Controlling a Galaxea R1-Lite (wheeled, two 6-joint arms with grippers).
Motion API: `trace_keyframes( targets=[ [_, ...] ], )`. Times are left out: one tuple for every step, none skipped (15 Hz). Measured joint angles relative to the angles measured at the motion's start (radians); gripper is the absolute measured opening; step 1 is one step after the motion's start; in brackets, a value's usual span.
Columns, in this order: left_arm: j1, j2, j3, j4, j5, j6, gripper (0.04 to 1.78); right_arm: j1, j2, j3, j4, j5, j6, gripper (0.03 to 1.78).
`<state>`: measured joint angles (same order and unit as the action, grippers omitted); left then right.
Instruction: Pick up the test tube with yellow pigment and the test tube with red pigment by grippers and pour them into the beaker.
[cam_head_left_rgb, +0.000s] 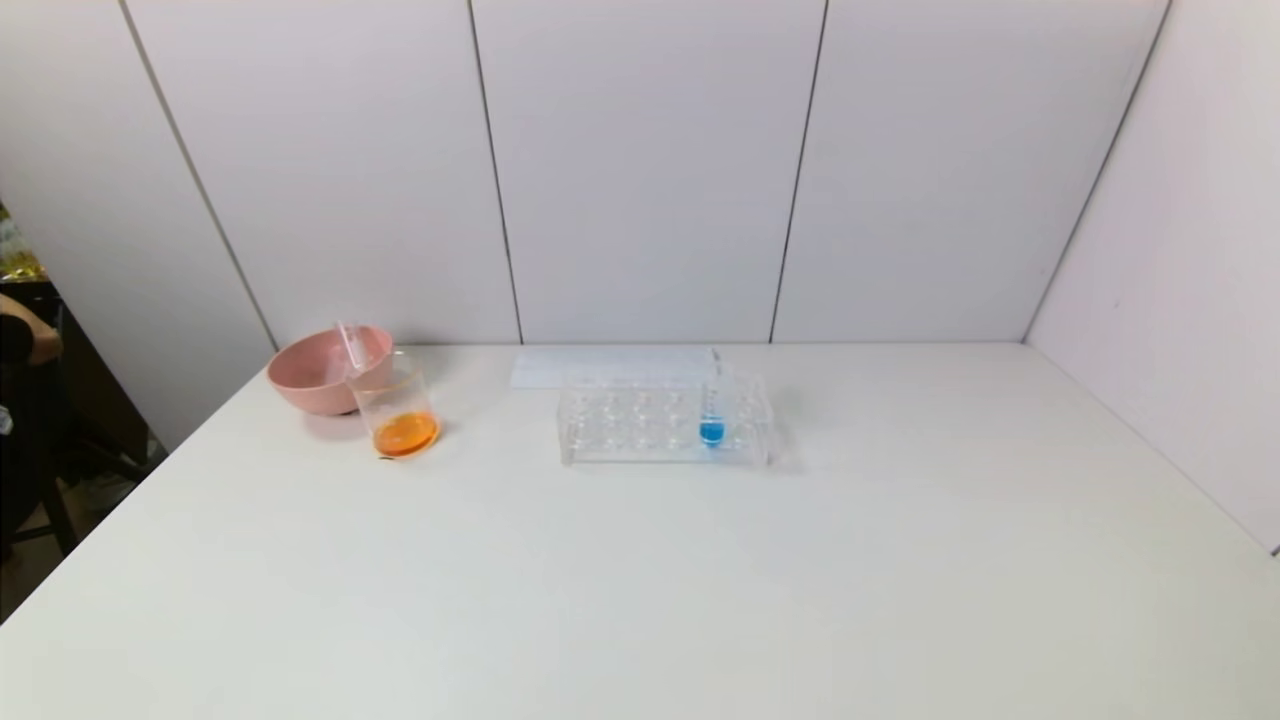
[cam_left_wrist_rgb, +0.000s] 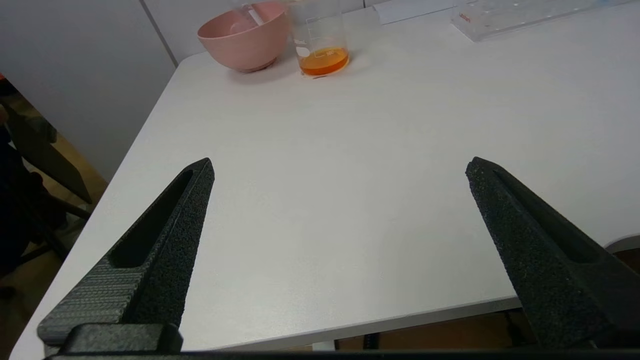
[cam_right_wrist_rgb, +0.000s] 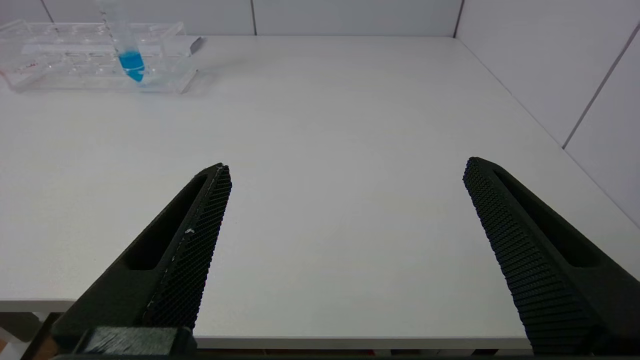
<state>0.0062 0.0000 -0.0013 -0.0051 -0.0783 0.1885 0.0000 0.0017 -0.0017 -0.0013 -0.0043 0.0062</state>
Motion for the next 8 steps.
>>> trace_keyframes(
  targets=[
    [0.000,0.000,0.000,0.000,0.001,-0.004,1.76,0.000,0.000,0.000,0.000,0.000,0.000,1.70],
    [0.000,0.000,0.001,0.000,0.001,-0.005,1.76,0.000,0.000,0.000,0.000,0.000,0.000,1.70],
    [0.000,0.000,0.001,0.000,0.001,-0.005,1.76,0.000,0.000,0.000,0.000,0.000,0.000,1.70],
    [0.000,0.000,0.001,0.000,0.001,-0.005,1.76,0.000,0.000,0.000,0.000,0.000,0.000,1.70],
    [0.000,0.000,0.001,0.000,0.001,-0.006,1.76,0.000,0.000,0.000,0.000,0.000,0.000,1.70],
    [0.000,0.000,0.001,0.000,0.001,-0.005,1.76,0.000,0.000,0.000,0.000,0.000,0.000,1.70],
    [0.000,0.000,0.001,0.000,0.002,-0.007,1.76,0.000,0.000,0.000,0.000,0.000,-0.001,1.70],
    [0.000,0.000,0.001,0.000,0.002,-0.007,1.76,0.000,0.000,0.000,0.000,0.000,-0.003,1.70]
  ],
)
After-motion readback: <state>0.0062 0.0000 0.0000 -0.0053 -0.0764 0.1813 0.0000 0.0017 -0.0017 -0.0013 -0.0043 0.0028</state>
